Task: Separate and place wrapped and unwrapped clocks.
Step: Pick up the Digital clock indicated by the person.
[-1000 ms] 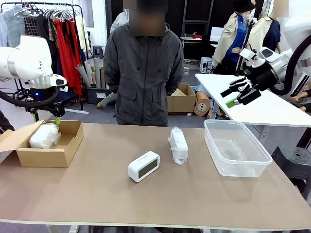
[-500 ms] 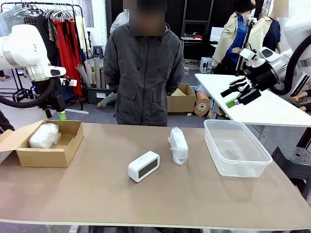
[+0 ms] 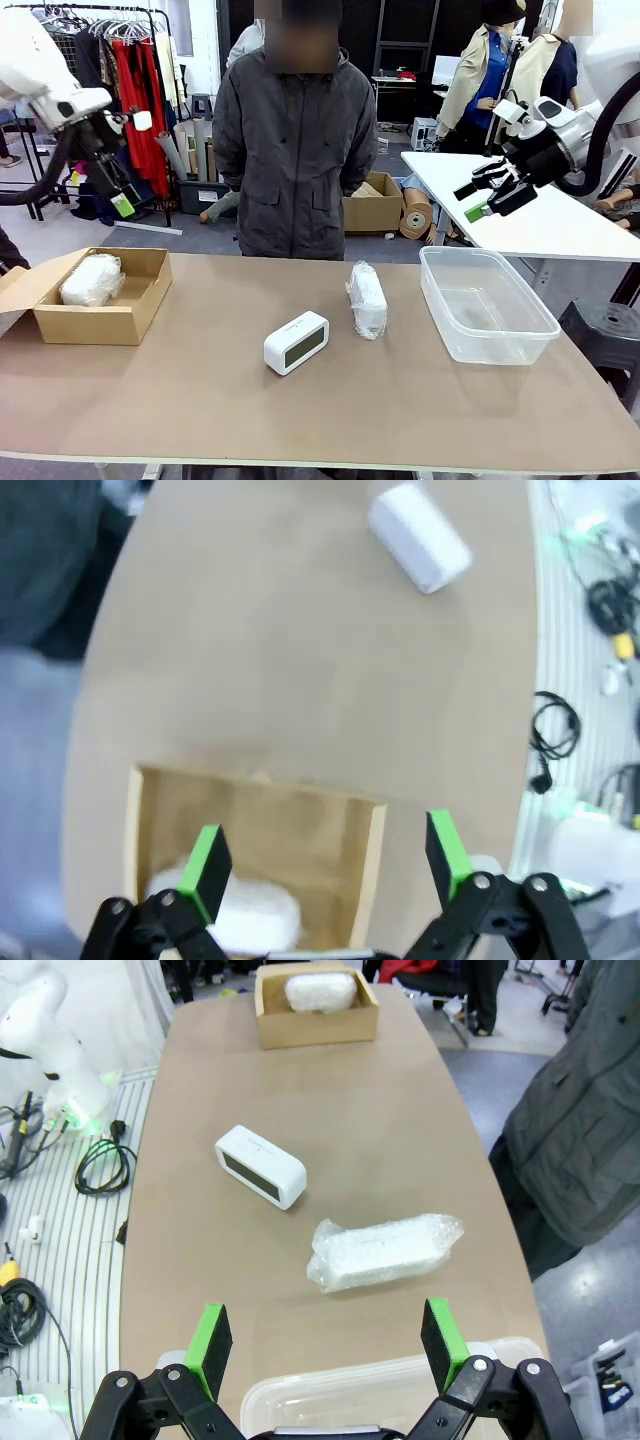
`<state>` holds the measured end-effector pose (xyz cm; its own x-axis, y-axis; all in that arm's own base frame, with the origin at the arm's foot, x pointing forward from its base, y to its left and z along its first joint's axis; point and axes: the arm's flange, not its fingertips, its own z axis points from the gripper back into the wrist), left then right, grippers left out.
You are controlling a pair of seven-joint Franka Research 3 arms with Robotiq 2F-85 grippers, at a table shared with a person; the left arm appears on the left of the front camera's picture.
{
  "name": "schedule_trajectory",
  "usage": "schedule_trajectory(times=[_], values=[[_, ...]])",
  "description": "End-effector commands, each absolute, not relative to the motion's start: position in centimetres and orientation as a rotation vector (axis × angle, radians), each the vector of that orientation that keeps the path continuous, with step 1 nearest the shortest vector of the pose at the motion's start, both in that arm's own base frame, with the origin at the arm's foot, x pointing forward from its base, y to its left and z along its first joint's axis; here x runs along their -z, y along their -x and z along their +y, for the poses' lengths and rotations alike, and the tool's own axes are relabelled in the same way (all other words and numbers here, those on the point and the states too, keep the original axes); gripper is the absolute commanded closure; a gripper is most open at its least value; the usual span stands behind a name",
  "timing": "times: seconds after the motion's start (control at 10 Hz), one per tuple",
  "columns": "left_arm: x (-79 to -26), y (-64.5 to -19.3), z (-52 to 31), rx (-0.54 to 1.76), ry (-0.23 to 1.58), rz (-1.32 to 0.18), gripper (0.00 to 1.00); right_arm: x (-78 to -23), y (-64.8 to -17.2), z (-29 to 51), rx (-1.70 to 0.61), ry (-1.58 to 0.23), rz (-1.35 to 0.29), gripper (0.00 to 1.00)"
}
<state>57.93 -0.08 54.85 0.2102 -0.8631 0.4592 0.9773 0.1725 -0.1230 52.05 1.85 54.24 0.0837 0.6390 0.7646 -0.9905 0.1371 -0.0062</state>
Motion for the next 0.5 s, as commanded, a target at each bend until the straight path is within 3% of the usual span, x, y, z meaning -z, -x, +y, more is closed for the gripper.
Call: schedule_trajectory(times=[0.0, 0.4], values=[[-56.0, -57.4, 1.7, 1.531, 0.639, -0.371, 0.0, -54.3, -51.9, 1.9, -1.338, -0.613, -0.72, 0.0], [-57.6, -56.3, 3.3, 1.7, 0.616, -0.58, 0.0, -54.3, -51.9, 1.9, -1.338, -0.613, -0.72, 0.0]])
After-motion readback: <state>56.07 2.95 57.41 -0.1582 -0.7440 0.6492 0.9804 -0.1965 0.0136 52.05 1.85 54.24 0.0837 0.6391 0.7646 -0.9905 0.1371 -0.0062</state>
